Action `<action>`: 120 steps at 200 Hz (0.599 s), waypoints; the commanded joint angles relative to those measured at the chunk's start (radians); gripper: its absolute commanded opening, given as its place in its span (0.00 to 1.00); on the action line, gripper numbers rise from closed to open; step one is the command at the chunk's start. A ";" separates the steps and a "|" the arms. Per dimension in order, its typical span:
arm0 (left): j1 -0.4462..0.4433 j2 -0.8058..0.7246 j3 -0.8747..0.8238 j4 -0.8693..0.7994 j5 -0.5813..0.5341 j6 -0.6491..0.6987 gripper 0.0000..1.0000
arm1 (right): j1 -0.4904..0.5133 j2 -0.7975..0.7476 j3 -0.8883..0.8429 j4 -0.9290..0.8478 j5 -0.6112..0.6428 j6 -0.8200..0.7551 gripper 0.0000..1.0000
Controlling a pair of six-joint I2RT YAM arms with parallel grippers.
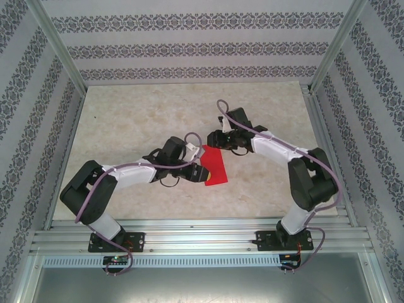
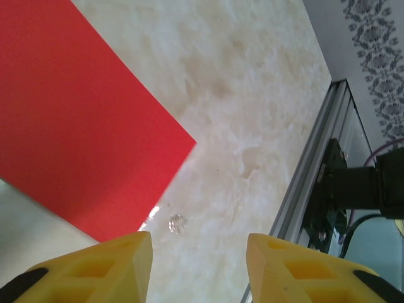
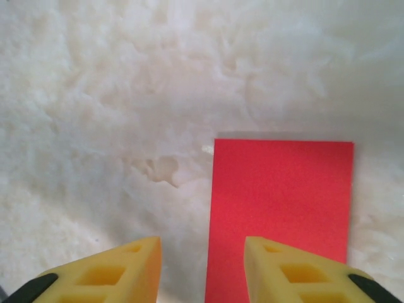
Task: Fold a paper plane with a square sheet of paper (fold left side to right side)
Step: First fold the square sheet of paper in half at the center of the table, then fold the triangle a second time at the center of the table.
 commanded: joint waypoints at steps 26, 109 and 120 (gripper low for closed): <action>0.011 0.075 0.063 0.082 -0.100 0.011 0.49 | -0.050 -0.123 -0.234 -0.030 0.011 0.033 0.43; 0.012 0.150 0.070 0.134 -0.086 0.001 0.49 | -0.059 -0.111 -0.377 0.079 -0.128 0.165 0.39; 0.010 0.141 0.062 0.130 -0.094 0.012 0.50 | -0.060 -0.101 -0.377 0.082 -0.134 0.176 0.38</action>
